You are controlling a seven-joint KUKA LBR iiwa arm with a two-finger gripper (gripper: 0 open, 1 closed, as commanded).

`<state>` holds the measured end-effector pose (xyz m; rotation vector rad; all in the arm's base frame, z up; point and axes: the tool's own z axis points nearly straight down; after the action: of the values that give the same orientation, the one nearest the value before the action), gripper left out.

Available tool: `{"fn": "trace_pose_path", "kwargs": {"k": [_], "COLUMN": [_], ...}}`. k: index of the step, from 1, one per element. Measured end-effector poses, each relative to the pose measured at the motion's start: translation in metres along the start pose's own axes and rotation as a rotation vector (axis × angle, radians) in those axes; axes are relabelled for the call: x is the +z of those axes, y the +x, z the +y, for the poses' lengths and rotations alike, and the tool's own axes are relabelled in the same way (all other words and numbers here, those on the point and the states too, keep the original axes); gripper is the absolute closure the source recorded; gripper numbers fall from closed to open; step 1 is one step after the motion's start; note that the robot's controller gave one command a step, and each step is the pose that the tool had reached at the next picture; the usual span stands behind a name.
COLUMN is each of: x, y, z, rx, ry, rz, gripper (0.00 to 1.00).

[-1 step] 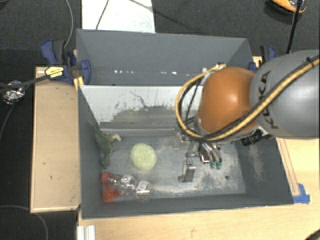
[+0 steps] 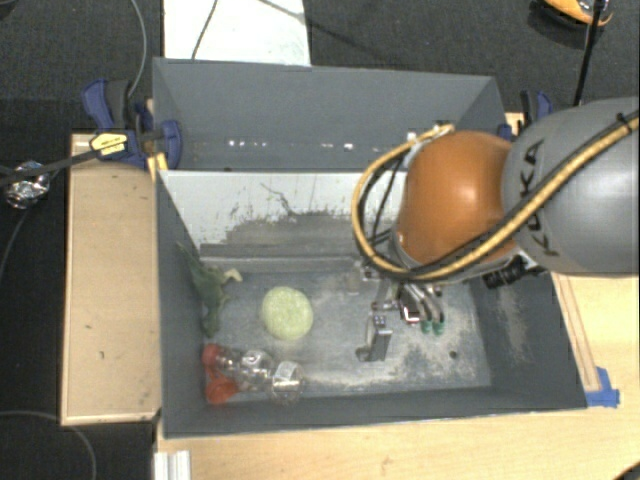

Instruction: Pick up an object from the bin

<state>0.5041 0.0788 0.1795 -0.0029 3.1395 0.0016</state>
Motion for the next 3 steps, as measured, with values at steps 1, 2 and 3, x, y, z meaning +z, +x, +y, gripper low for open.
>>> {"fn": "trace_pose_path", "kwargs": {"k": [1,2,3], "x": [0.036,0.087,0.107], "y": [-0.035,-0.026,-0.038], "z": [0.04,0.057,0.055], "rx": [-0.037,-0.085,-0.114], "ry": [0.0,-0.005,-0.002], "rz": [-0.008,-0.006,-0.013], "gripper": [0.0,0.0,1.0]}}
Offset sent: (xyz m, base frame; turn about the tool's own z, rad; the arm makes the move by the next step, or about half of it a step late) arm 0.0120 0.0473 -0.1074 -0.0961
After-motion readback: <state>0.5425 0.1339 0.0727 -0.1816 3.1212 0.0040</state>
